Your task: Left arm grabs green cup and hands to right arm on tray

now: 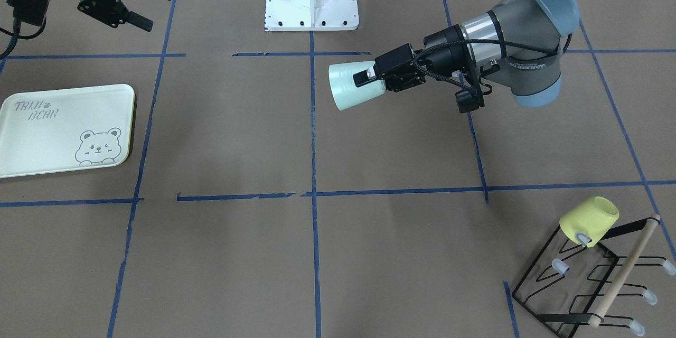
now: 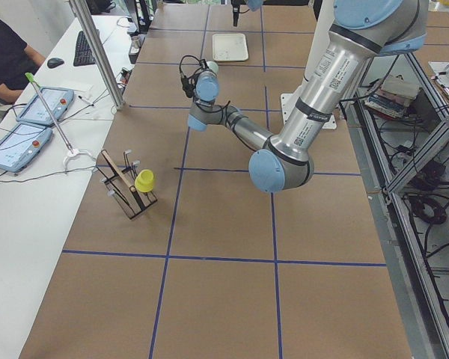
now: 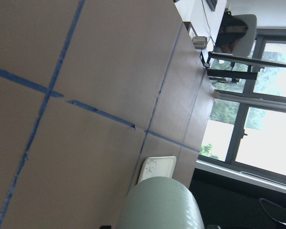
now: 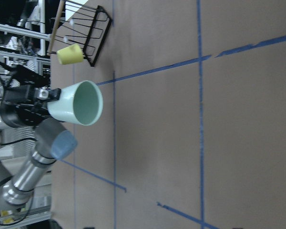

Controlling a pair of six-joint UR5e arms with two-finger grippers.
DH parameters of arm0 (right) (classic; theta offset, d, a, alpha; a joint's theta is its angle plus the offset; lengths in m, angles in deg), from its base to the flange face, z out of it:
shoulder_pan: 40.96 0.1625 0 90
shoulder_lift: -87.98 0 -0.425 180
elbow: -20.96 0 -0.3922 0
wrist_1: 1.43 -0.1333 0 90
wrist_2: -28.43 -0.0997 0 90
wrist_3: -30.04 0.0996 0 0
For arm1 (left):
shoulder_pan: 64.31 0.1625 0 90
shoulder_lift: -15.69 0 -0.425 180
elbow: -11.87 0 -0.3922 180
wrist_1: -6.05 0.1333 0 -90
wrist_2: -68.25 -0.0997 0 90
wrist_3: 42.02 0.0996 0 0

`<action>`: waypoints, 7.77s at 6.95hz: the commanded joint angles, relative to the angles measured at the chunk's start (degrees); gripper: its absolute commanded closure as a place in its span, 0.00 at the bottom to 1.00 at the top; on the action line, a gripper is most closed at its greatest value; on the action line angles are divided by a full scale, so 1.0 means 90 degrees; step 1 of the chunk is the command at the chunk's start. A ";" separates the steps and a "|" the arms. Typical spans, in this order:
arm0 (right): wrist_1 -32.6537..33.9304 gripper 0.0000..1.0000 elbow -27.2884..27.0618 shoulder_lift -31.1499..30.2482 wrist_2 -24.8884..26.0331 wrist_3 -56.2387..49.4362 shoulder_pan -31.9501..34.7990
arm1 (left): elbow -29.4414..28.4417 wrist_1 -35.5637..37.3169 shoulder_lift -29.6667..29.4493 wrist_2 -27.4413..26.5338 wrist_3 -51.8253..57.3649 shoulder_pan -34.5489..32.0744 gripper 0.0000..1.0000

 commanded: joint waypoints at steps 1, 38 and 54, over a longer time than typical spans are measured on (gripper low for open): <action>-0.1416 0.00 0.0020 0.0259 0.1146 0.1405 -0.0850 | -0.0013 -0.1374 -0.0014 -0.1490 -0.0497 0.1034 0.99; 0.1159 1.00 0.1124 -0.2246 0.0802 -0.2863 0.1175 | 0.0622 0.3090 0.0327 -0.2202 0.2563 0.1070 0.00; 0.7248 0.27 0.1163 -0.1108 0.0948 -0.8374 0.0522 | 0.0573 0.3191 0.0337 -0.2514 0.2616 0.1177 0.00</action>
